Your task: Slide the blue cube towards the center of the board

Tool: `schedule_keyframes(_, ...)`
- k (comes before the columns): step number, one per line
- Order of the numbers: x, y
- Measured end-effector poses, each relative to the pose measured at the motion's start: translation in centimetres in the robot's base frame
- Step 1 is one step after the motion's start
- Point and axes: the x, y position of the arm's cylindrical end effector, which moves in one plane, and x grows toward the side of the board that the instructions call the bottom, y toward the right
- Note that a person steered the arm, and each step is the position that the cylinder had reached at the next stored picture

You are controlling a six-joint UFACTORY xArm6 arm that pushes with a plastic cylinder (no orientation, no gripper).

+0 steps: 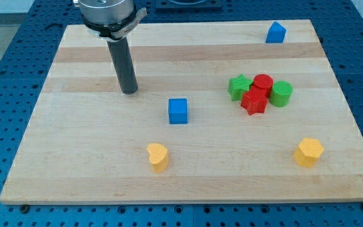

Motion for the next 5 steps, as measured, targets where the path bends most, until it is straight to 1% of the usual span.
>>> schedule_keyframes(1,1.8,3.3)
schedule_keyframes(2,6.1,4.3)
schedule_keyframes(3,7.7,4.5)
schedule_keyframes(5,7.7,4.6)
